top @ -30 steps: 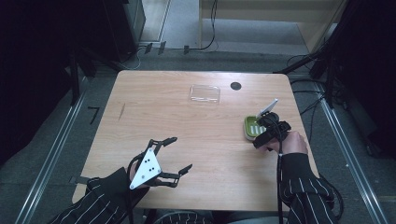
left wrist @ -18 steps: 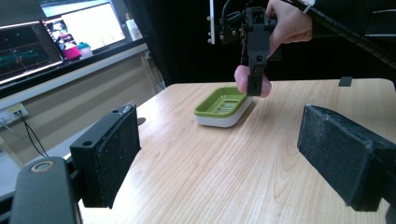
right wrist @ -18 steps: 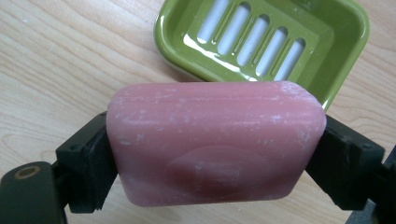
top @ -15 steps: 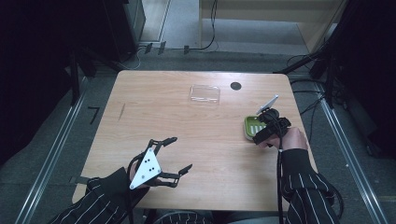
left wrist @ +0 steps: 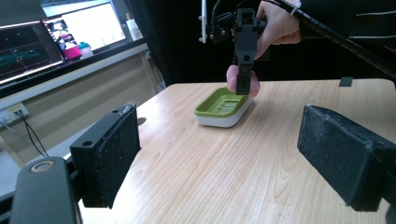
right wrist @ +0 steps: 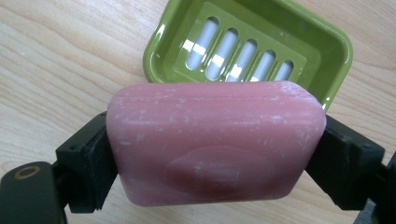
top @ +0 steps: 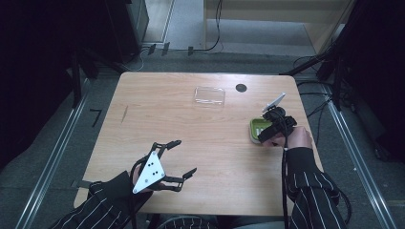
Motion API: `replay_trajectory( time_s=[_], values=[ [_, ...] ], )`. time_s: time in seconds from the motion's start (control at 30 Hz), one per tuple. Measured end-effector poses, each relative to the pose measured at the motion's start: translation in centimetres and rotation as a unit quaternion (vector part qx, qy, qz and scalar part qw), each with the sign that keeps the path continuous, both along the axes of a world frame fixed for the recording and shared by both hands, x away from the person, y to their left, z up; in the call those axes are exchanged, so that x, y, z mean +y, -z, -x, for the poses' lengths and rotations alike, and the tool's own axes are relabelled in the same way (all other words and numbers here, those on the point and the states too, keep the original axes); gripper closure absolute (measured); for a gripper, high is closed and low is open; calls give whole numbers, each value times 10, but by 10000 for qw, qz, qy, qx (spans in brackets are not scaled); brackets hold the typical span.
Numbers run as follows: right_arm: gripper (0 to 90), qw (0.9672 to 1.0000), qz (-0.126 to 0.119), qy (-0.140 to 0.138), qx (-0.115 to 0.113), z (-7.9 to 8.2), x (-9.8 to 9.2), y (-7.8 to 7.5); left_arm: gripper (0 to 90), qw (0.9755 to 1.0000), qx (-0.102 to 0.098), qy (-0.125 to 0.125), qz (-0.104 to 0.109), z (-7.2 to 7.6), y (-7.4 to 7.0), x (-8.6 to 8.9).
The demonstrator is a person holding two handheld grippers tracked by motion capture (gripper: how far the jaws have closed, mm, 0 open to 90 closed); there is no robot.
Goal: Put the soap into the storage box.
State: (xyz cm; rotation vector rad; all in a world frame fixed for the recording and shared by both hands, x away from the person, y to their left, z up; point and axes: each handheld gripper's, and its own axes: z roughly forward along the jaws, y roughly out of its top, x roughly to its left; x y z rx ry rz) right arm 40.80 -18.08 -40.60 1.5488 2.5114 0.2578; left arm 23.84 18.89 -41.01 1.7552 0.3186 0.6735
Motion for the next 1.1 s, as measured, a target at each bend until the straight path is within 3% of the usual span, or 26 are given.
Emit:
replay_trajectory(
  time_s=[1.1],
  values=[
    [132,9990,-1,421,-115,-19,-3,4,135,10000,0,7,-7,0,0,0]
  ],
)
